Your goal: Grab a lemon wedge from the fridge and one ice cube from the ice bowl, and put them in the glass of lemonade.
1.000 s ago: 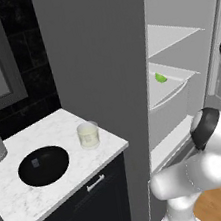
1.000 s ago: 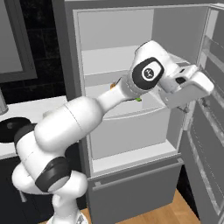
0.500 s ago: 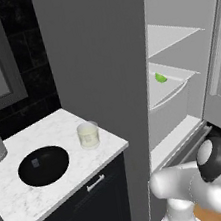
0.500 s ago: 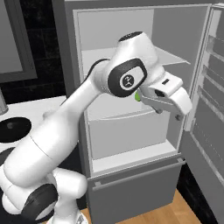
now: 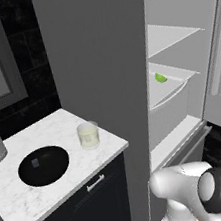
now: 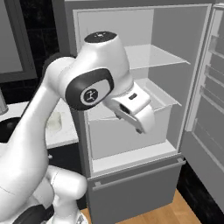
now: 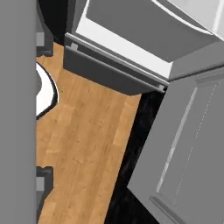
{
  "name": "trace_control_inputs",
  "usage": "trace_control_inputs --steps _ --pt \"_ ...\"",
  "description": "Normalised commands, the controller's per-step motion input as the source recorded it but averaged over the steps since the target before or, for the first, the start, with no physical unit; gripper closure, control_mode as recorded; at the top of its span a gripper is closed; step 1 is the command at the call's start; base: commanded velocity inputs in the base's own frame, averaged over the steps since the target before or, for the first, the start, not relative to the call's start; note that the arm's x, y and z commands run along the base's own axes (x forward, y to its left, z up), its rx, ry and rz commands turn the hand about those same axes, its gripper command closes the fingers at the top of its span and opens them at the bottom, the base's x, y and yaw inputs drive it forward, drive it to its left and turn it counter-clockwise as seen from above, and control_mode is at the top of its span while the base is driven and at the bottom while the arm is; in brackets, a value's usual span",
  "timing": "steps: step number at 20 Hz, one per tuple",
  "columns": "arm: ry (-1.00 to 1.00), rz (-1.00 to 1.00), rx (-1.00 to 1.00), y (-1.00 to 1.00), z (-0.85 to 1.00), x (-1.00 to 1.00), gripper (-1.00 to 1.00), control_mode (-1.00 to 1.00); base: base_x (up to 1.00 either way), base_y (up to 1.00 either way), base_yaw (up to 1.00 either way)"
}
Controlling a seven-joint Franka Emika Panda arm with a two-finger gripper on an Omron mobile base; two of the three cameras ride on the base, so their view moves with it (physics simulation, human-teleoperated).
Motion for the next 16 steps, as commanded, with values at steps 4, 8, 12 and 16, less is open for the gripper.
trace_control_inputs --steps 4,8,12,16 --pt "-0.14 0.22 -0.18 1.0 -0.37 -0.95 -1.0 -1.0 0.0 0.0 0.0" --pt "-0.03 0.23 -0.19 1.0 -0.1 -0.45 -1.0 -1.0 0.0 0.0 0.0" --pt "-0.1 0.23 -0.11 1.0 0.1 0.0 -1.0 -1.0 0.0 0.0 0.0" --pt "-0.1 -0.02 -0.03 0.69 0.18 0.15 -1.0 -1.0 0.0 0.0 0.0"
